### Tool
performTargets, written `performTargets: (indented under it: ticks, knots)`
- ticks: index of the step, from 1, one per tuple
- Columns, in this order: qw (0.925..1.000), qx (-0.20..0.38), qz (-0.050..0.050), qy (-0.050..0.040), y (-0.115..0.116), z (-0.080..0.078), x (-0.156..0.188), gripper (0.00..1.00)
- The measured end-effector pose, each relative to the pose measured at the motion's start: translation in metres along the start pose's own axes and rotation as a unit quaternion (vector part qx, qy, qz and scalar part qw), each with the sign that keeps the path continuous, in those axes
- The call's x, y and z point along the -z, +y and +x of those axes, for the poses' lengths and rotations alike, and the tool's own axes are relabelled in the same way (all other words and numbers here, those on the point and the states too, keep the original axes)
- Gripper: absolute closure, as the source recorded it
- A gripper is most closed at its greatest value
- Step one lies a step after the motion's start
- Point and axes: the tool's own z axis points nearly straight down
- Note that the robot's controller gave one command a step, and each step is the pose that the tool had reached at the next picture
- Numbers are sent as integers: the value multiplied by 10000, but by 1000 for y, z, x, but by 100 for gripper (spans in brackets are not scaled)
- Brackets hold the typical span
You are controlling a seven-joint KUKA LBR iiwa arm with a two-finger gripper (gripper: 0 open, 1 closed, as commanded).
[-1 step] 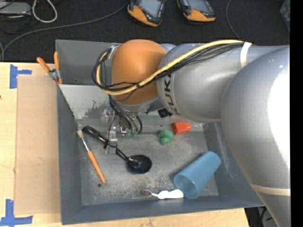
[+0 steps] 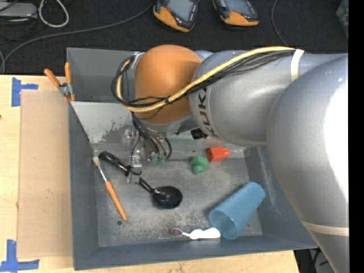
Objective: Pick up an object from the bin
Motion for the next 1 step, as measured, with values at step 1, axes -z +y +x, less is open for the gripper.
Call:
performTargets:
  ticks: [1]
  knots:
    - [9986, 534, -2, 5, -40, -10, -92, 0]
